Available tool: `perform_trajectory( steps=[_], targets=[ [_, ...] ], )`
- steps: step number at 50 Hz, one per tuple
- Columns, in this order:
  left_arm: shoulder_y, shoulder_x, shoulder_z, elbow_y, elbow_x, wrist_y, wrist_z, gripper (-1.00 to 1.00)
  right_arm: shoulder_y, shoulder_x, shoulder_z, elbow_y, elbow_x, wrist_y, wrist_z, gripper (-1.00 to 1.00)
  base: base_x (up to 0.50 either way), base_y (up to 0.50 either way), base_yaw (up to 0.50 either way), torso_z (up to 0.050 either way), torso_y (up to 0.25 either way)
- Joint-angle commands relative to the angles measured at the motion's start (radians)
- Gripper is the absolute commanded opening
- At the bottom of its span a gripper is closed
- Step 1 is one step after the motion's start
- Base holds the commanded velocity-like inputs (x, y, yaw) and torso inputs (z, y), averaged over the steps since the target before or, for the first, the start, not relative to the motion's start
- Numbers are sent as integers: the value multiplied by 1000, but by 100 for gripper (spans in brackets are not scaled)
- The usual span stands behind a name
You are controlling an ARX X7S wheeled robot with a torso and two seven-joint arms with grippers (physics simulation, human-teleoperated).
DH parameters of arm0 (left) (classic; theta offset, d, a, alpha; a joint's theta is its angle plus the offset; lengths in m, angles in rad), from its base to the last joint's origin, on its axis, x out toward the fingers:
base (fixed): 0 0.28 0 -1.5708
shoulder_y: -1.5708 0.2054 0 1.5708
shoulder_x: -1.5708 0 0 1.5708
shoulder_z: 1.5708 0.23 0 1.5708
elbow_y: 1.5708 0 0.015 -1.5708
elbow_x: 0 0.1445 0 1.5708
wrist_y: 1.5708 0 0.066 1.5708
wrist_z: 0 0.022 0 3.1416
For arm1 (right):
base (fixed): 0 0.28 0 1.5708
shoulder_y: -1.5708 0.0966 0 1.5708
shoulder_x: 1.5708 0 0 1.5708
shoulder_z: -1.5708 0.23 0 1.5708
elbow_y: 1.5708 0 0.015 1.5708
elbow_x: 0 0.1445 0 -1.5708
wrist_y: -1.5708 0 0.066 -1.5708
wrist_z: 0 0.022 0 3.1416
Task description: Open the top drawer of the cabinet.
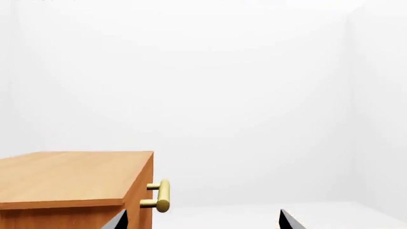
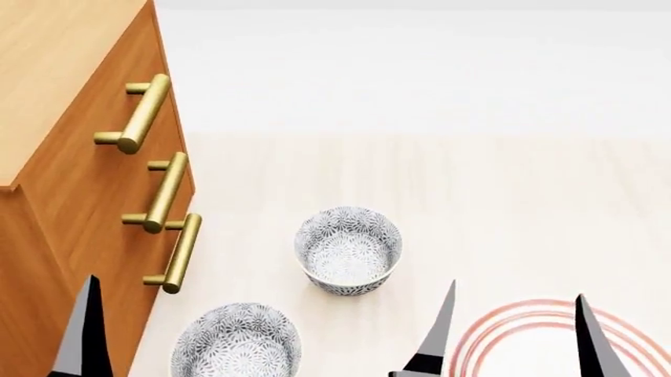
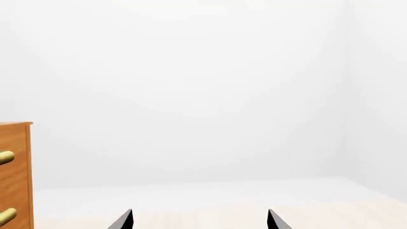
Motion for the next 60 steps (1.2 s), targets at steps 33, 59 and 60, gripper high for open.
perform_trajectory(
  steps=[33, 59, 60],
  targets=[
    [-1382, -538, 1269, 96, -485, -169, -1026, 100, -1, 35, 7, -59, 38, 23, 36, 100, 0, 0, 0, 9, 0],
    [-1600, -410, 1416, -167, -410, -414, -715, 100, 3, 48, -1, -55, 50, 13, 47, 100, 0, 0, 0, 0, 0],
    [-1609, -406, 1418, -169, -410, -427, -712, 100, 3, 49, -1, -53, 50, 12, 47, 100, 0, 0, 0, 0, 0]
  ],
)
